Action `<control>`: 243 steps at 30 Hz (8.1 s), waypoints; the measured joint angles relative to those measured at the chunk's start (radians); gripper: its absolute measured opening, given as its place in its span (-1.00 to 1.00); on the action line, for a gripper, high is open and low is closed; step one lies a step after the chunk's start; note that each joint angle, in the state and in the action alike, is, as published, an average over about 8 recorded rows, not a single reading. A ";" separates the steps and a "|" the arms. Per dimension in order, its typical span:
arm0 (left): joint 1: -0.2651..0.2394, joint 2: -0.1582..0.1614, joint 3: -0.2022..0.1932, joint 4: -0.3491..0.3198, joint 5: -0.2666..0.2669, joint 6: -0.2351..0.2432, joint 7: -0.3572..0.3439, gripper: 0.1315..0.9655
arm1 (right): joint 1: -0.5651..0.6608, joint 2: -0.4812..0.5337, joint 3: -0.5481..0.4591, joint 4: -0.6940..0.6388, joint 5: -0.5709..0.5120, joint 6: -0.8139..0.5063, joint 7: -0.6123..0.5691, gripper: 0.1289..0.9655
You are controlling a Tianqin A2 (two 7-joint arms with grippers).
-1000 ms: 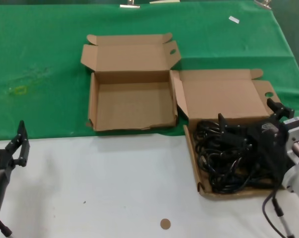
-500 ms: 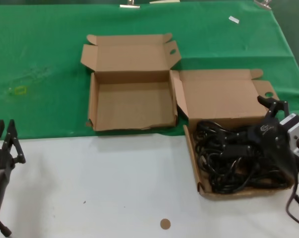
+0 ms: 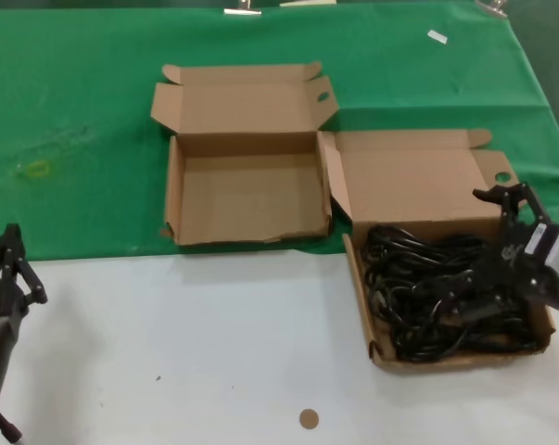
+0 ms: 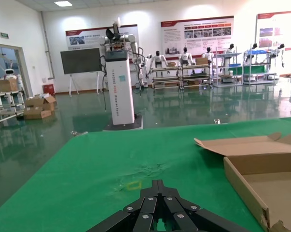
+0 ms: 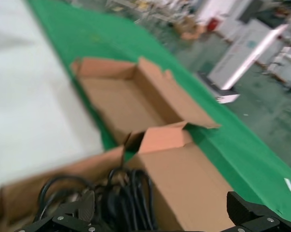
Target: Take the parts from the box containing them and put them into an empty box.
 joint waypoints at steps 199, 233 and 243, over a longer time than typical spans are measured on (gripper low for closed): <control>0.000 0.000 0.000 0.000 0.000 0.000 0.000 -0.68 | 0.551 -0.878 0.178 -0.631 -0.709 -0.503 -0.181 0.70; 0.000 0.000 0.000 0.000 0.000 0.000 0.000 0.80 | 0.057 -0.863 0.439 -0.311 -0.402 -0.154 -0.103 1.00; 0.000 0.000 0.000 0.000 0.000 0.000 0.000 0.99 | -0.089 -0.858 0.516 -0.216 -0.311 -0.051 -0.080 1.00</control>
